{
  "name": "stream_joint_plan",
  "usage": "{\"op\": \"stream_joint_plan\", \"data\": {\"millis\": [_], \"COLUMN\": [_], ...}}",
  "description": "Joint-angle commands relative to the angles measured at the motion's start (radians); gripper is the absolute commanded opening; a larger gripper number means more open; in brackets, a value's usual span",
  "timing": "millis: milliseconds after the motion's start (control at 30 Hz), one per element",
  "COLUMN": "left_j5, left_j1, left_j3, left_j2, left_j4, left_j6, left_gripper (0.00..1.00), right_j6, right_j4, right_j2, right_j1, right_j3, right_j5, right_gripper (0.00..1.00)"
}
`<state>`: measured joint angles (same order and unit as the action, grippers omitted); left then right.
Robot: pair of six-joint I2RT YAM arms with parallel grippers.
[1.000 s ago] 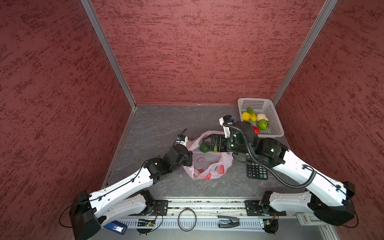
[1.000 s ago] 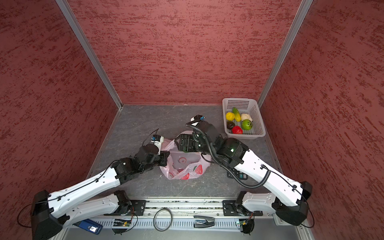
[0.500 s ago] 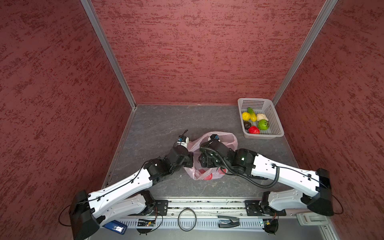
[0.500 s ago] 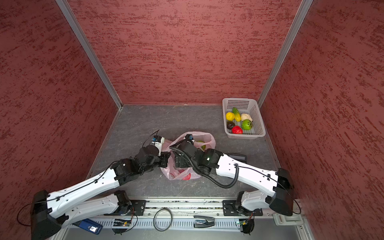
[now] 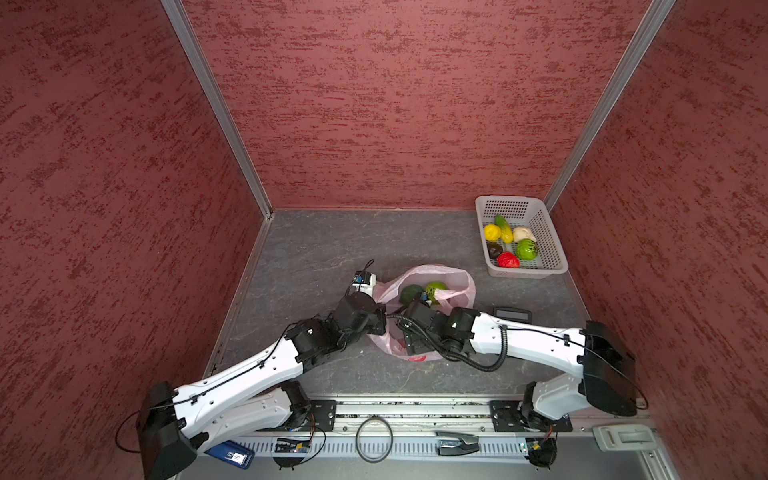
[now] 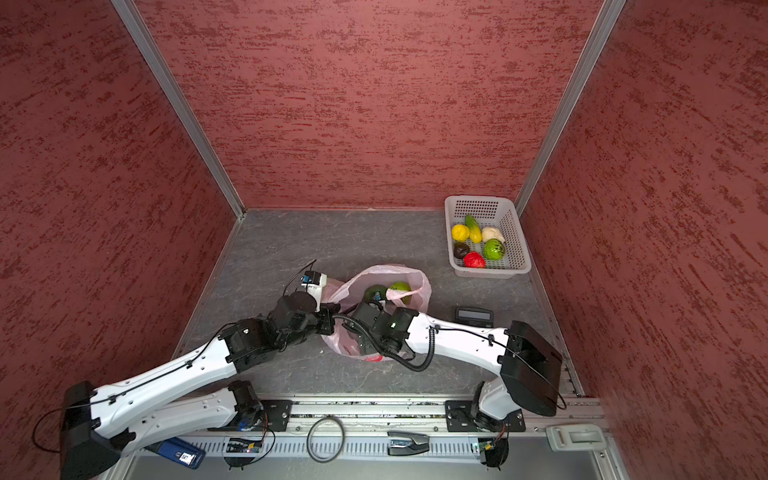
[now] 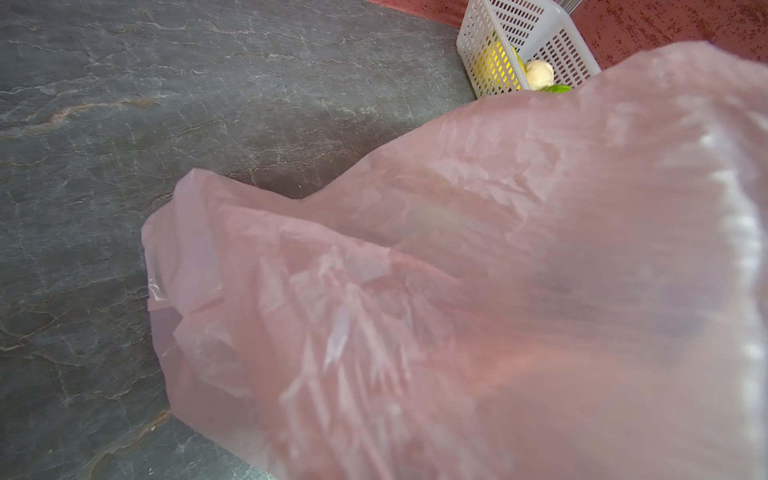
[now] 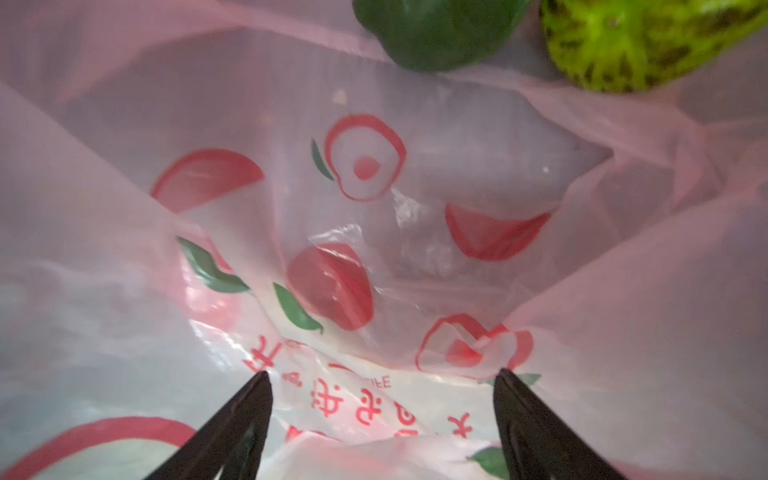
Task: Untie the knot of the plastic bag and take out the fruit
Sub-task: 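Close the right gripper on the dark green fruit inside the bag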
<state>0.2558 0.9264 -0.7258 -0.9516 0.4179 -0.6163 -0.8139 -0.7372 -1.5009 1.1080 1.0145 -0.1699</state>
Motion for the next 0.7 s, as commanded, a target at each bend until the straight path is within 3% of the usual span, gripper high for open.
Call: {"op": "stream_joint_plan", "data": {"millis": [0,233,467,667], "left_j5": [0.016,0.013,-0.003,0.010], "left_j1": [0.006,0.009,0.020,0.037], "left_j3": [0.001,0.014,0.016,0.017], "left_j2": [0.008,0.009,0.011,0.017], "left_j4": [-0.018,-0.019,-0.008,0.003], "left_j6": [-0.007,-0.017,-0.022,-0.037], "left_gripper": [0.00,0.00,0.00,0.00], "right_j6": [-0.062,-0.110,-0.098,-0.179], "right_j4": [-0.082,-0.098,-0.083,0.034], "right_j2": [0.015,0.004,-0.032,-0.014], "right_j1": [0.018,0.026,0.007,-0.055], "right_j3": [-0.016,-0.066,0.098,0.089], "right_j5": [0.027,0.067,0.017,0.028], "right_gripper": [0.84,0.86,0.93,0.93]}}
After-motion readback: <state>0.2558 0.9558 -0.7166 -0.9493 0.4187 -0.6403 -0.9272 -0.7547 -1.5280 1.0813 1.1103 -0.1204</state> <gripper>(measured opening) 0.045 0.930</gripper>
